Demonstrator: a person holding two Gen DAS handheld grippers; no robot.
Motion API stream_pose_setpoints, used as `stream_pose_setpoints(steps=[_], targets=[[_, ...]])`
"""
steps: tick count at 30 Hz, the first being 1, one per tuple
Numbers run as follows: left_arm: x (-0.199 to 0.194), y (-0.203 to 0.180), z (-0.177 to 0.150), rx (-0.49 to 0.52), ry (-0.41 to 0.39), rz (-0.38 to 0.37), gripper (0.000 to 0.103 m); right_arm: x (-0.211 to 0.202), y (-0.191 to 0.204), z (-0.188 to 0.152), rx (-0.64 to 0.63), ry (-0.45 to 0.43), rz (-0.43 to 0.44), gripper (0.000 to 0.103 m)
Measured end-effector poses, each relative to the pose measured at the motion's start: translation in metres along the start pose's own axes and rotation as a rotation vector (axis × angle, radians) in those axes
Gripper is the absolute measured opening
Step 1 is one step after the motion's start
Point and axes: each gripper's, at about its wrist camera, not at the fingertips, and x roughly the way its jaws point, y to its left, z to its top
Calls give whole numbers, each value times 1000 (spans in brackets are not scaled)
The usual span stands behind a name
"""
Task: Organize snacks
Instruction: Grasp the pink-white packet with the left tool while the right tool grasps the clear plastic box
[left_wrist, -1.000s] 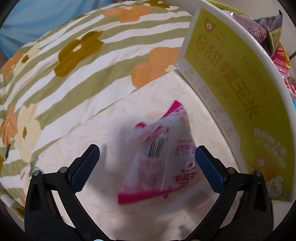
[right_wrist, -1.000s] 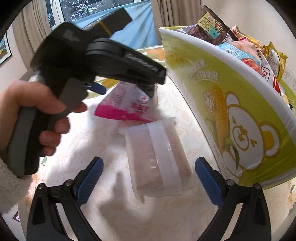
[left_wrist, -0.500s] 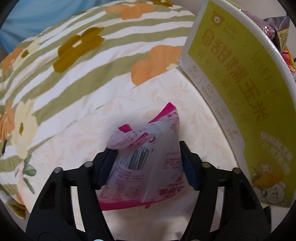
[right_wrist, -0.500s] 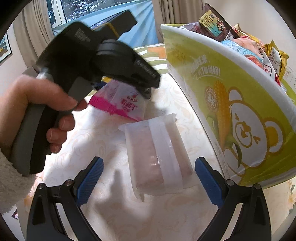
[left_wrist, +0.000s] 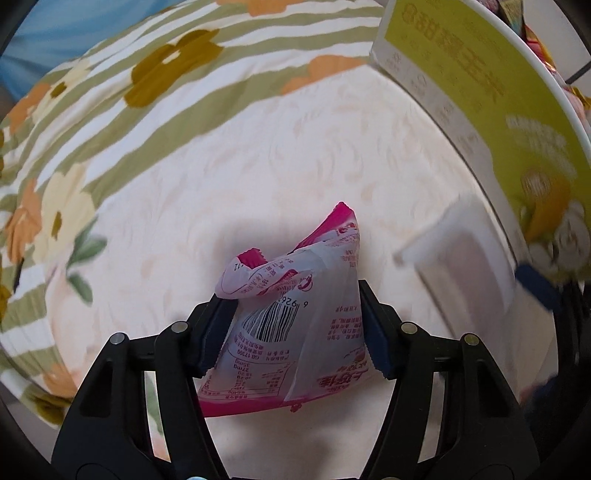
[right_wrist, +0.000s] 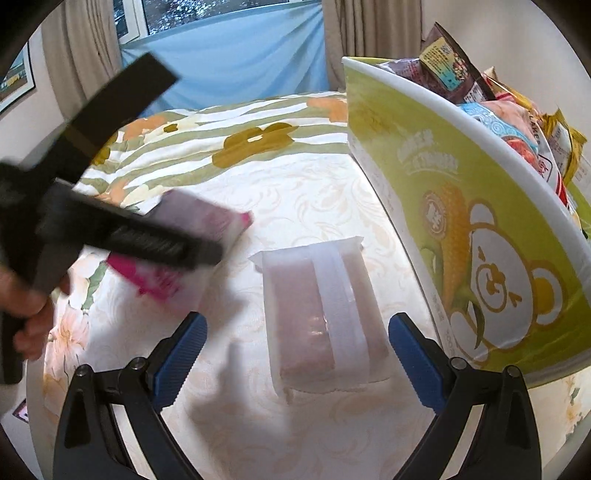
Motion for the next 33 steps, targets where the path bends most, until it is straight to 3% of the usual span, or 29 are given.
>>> stream_pose_setpoints(steps=[17,23,25,33], targets=[[-15,-5,-56,-38,-16,-20,59,26,-4,12,-142,72,-24,78],[-22,-2,-72,-68,-19,-44,53,30,-7,11,-166,98,-25,68],[-25,0,-75,-78,-26,-46,51,28,-6,12,-180,95,-28,60],[-36,10,-87,-125,-62,-79,46,17,4,14,-187,91,-1,58]])
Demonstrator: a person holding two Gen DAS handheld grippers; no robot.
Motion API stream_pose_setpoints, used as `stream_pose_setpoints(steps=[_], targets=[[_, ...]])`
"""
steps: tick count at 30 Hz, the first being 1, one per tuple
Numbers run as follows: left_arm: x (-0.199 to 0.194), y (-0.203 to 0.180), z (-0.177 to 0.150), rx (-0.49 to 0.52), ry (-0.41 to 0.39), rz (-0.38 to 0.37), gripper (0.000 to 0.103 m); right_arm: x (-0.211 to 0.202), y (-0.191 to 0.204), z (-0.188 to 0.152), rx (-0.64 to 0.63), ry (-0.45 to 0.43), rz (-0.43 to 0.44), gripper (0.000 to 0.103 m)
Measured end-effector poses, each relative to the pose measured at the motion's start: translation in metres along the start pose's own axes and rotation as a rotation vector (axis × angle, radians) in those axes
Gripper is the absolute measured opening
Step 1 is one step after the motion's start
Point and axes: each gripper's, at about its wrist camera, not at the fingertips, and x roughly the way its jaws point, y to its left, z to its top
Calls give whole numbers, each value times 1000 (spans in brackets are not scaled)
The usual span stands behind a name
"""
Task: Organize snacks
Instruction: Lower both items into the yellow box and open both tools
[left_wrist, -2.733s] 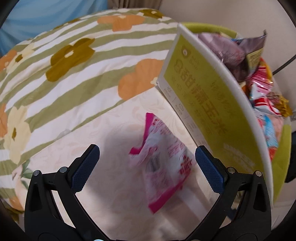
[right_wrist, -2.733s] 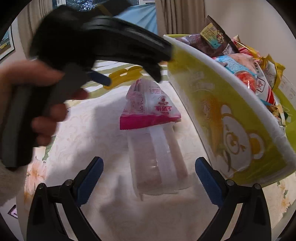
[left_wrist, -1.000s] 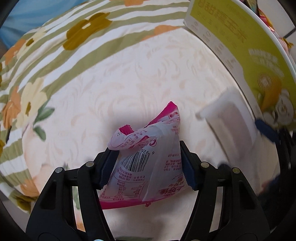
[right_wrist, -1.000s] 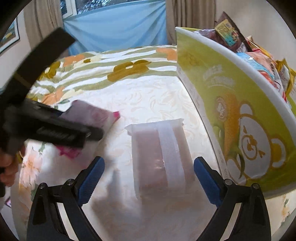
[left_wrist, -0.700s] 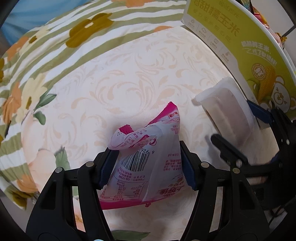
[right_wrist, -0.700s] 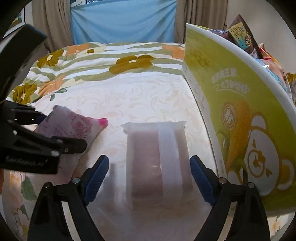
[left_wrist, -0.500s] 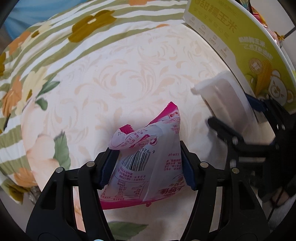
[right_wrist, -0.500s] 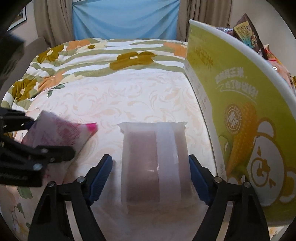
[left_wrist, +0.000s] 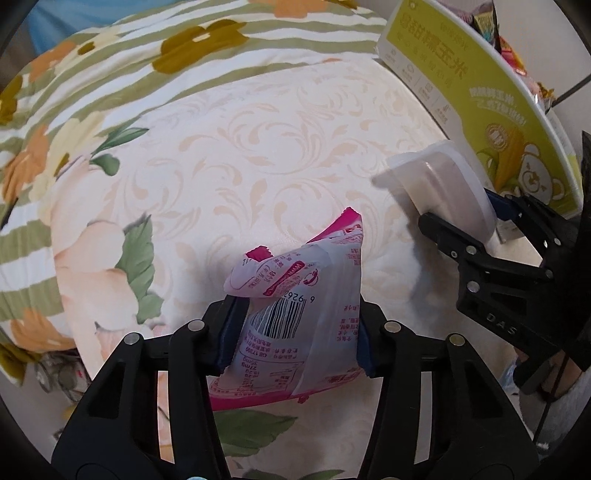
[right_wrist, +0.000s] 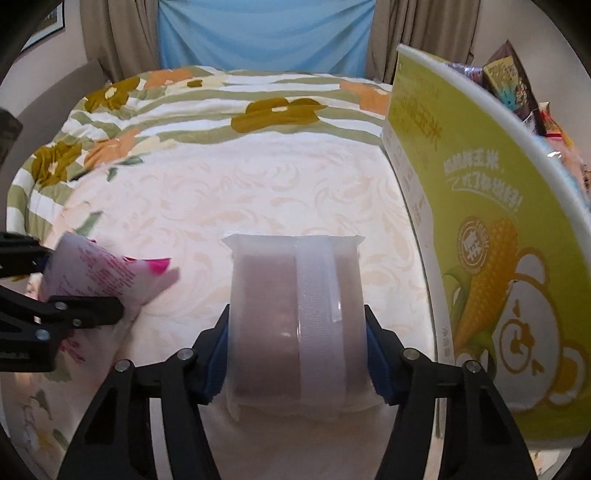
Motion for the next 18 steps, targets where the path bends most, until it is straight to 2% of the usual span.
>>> stream_pose_setpoints(steps=[5,10,14,18], targets=[[-23,2,-1,-25,-40,-36,46,-24,4,6,32,-26,24,58],[-62,-10,12,-22,-113,-56,46,-67,1,19,69,-73,43,58],[-98,-38,32,7,-190,-82,46,-109,-17,31,106,-133,69,58],[-122,-83,54,40,-256,-98,46,-147,-48,38,145,-201,66,58]])
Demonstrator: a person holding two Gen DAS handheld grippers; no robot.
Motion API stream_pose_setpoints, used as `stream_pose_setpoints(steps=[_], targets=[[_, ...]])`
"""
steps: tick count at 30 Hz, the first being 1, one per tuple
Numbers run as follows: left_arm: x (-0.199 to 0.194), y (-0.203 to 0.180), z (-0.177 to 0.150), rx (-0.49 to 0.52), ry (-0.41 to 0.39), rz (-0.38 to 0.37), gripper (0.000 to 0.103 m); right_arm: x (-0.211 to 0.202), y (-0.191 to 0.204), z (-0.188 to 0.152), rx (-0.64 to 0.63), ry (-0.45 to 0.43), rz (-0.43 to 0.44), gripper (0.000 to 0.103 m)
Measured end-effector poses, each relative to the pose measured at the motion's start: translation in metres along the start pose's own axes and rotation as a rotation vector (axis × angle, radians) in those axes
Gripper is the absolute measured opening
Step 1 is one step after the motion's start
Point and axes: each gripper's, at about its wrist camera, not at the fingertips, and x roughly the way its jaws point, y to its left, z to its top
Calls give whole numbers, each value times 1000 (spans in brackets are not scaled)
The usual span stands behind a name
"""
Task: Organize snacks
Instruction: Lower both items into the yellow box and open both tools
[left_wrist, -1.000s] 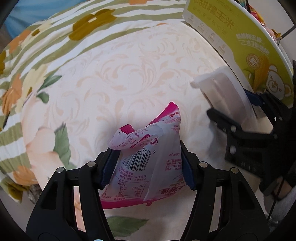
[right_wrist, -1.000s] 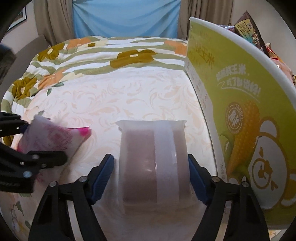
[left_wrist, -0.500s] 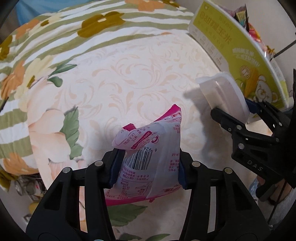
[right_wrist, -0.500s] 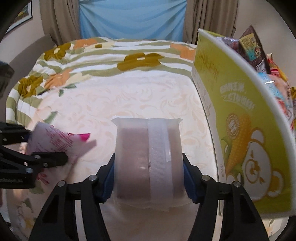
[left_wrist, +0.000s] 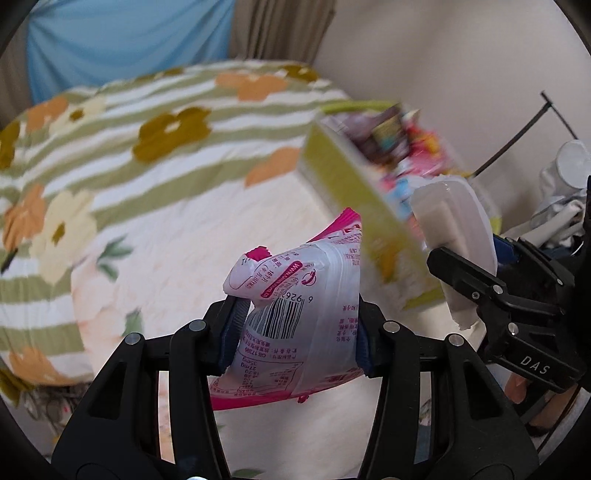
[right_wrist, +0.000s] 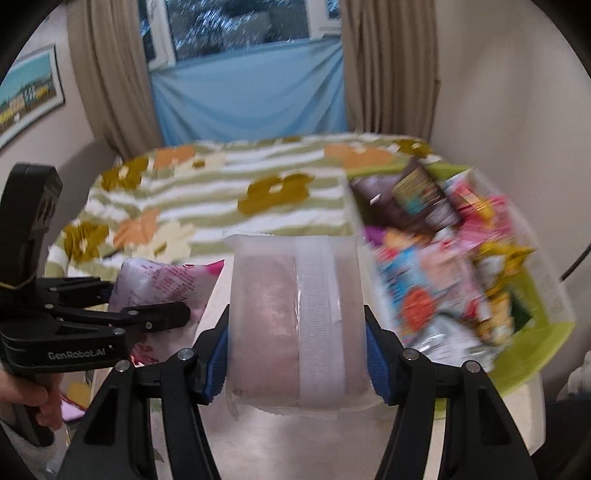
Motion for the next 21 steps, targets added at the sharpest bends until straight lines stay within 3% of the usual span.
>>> stream_pose_setpoints(steps=[6,12,14,16,21], targets=[[2,-82,37,-1,-97,-8,46,-44,-76,18,7,-65,-46,58],[39,-157,61,-31,-115,7,46,-63,-147,25,-4,-67,-48,58],[53,-176,64,-42,-110,28,58,-67,-168,26,-10,-70,-39,58],[67,-191,62,-58,-101,65,102,-67,-185,26,-26,-68,-27,58],[75,-197,47,-146,-117,115,102,-61,-214,24,-78,-49,22,58]])
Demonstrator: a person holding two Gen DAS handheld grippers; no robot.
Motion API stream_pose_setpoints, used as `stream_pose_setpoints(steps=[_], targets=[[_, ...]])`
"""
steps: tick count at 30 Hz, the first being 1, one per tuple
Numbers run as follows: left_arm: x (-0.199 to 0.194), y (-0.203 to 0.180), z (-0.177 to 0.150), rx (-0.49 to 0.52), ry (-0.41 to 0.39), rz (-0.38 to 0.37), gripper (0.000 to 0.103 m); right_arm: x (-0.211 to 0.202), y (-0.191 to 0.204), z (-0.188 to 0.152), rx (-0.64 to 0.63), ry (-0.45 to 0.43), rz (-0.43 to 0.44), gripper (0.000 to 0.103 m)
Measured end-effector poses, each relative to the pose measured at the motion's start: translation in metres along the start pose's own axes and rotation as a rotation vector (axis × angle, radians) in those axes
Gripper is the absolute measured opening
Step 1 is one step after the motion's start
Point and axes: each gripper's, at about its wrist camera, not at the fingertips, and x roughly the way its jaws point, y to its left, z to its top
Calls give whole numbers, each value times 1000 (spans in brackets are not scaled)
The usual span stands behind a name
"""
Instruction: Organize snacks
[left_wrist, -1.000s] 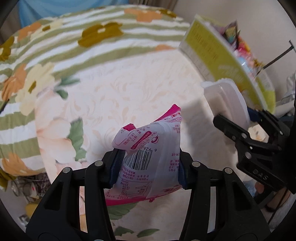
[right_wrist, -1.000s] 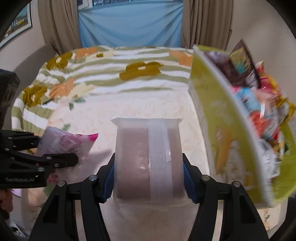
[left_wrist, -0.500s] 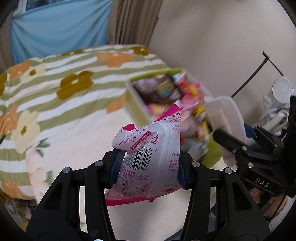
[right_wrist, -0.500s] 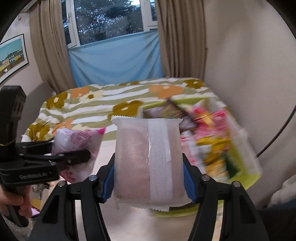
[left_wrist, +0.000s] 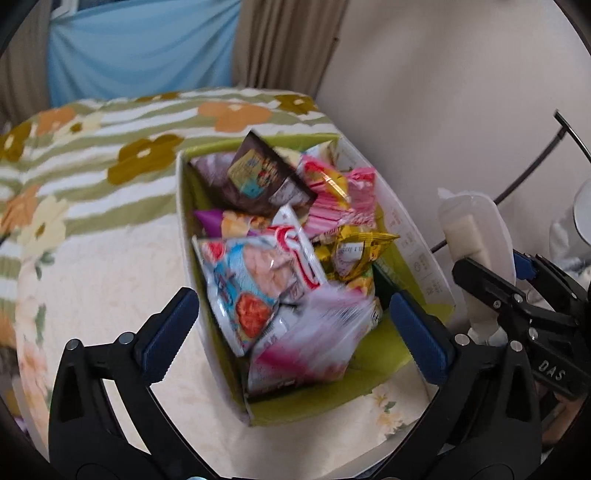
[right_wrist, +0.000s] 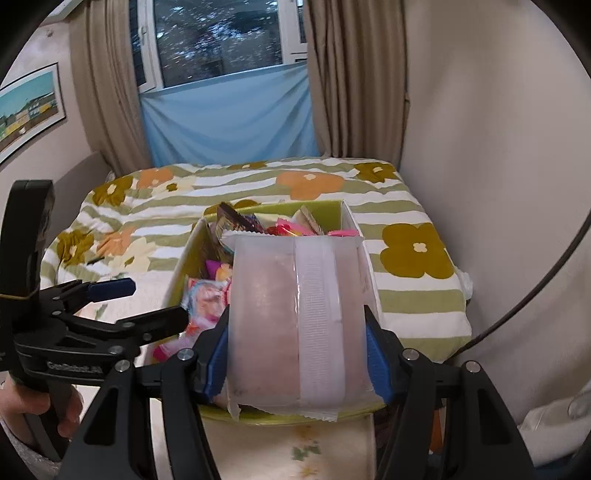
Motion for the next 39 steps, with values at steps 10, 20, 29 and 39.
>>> stream_pose_setpoints(steps=[10,20,29,39], targets=[[-15,12,-19,-72,-15,157,102,20,-14,-10,-59,61,146,58],[-25,15,-40,-84,2,261,102,49,-25,-7,-40,124,100,99],[-56,36,-80,-83,-14,277,102,21,-22,-41,21,142,40,99],[-165,48,-101,-40,-176,329,102,-68,43,-38,24,2,33,99]])
